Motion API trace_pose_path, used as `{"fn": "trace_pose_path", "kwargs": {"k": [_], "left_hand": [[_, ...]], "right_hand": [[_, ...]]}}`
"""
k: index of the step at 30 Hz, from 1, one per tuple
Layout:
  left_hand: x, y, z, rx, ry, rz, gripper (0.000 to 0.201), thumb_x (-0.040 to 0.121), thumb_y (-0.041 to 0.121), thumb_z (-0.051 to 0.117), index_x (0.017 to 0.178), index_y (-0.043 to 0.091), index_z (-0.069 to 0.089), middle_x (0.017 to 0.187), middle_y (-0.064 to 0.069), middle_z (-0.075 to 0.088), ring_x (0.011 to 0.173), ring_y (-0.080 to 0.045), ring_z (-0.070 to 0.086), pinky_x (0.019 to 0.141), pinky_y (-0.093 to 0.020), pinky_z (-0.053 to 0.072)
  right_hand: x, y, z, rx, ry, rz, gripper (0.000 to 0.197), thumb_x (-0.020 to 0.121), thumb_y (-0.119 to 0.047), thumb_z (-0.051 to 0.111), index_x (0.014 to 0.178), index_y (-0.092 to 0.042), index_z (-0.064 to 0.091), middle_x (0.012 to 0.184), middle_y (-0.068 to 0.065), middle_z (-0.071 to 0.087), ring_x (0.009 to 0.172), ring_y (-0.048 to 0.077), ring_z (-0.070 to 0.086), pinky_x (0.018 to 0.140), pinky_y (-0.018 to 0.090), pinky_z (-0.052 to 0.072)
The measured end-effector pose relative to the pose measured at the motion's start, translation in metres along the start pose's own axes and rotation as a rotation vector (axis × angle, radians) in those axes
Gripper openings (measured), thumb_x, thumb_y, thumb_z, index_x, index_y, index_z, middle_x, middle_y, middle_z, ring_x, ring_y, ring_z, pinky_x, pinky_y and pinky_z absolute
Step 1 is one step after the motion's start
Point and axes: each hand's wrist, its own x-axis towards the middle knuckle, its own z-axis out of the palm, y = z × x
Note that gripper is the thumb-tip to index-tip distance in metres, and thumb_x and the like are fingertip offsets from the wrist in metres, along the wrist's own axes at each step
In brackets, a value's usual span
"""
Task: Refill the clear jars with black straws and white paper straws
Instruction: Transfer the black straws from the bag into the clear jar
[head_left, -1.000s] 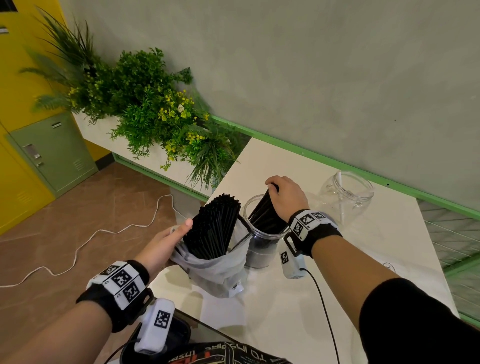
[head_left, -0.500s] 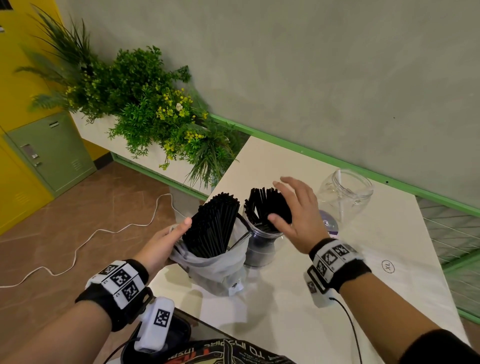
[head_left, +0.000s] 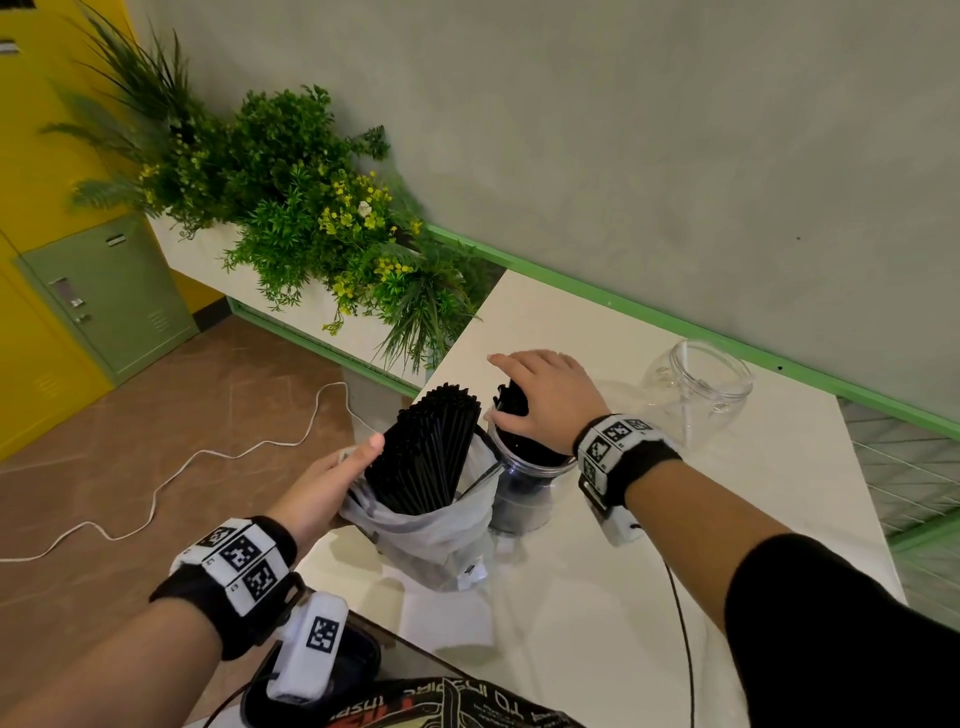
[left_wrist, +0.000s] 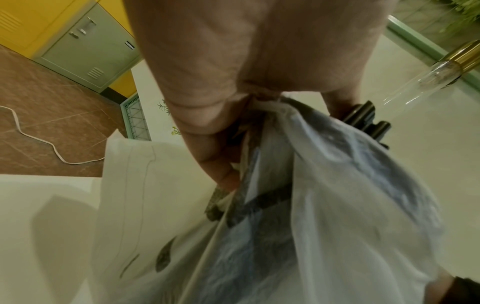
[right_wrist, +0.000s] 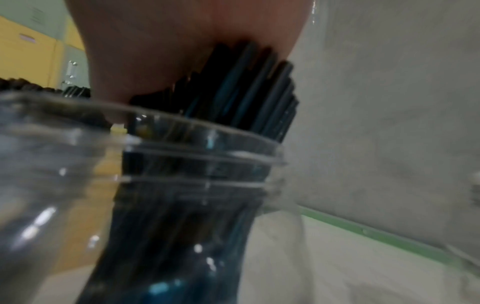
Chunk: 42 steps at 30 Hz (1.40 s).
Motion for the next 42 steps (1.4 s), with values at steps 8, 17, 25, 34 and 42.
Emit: {"fn": "trace_pose_path", "kwargs": {"k": [8,17,25,34,42], "left_hand": [[0.004,-0.002,-0.006,-0.015,0.011,-0.005,0.1,0.044,0.087,0.067,0.125,0.028,0.061,0.119,-0.002,0.069,0.106,-0.022,0.067,0.101,-0.05,0.046],[0.004,0.003,-0.002,-0.001,0.023,-0.009,0.107,0.034,0.089,0.067,0.122,0.029,0.061,0.116,0.002,0.069,0.103,-0.019,0.067,0.097,-0.045,0.049],[0.001,0.001,-0.004,-0.003,0.033,-0.015,0.107,0.041,0.088,0.066,0.129,0.029,0.057,0.128,0.0,0.062,0.114,-0.022,0.061,0.105,-0.051,0.041],[0.003,0.0,-0.005,0.0,0.024,-0.017,0.11,0.04,0.088,0.067,0.131,0.028,0.056,0.126,-0.002,0.064,0.109,-0.022,0.064,0.102,-0.048,0.045],[0.004,0.0,-0.005,0.028,0.032,-0.025,0.109,0.043,0.089,0.064,0.133,0.029,0.054,0.129,-0.003,0.061,0.116,-0.025,0.059,0.106,-0.053,0.039]], "right_hand": [[0.002,0.012,0.001,0.468,0.269,0.238,0.021,0.091,-0.024,0.059,0.107,-0.01,0.063,0.102,0.007,0.064,0.091,0.024,0.058,0.08,0.03,0.045],[0.002,0.017,0.004,0.51,0.105,0.147,0.037,0.096,-0.01,0.048,0.128,-0.024,0.059,0.113,0.005,0.054,0.103,0.02,0.053,0.094,0.029,0.04],[-0.005,0.019,-0.004,0.478,0.243,0.19,0.03,0.099,-0.032,0.047,0.124,-0.022,0.062,0.122,0.005,0.055,0.113,0.026,0.048,0.099,0.029,0.031],[-0.068,0.006,0.004,0.058,0.288,-0.314,0.052,0.092,-0.052,0.047,0.137,-0.025,0.047,0.144,0.005,0.043,0.135,0.03,0.035,0.11,0.046,0.025],[-0.025,0.006,0.01,-0.173,0.15,-0.135,0.045,0.093,-0.051,0.042,0.133,-0.031,0.05,0.147,0.001,0.04,0.14,0.032,0.026,0.11,0.059,0.022]]}}
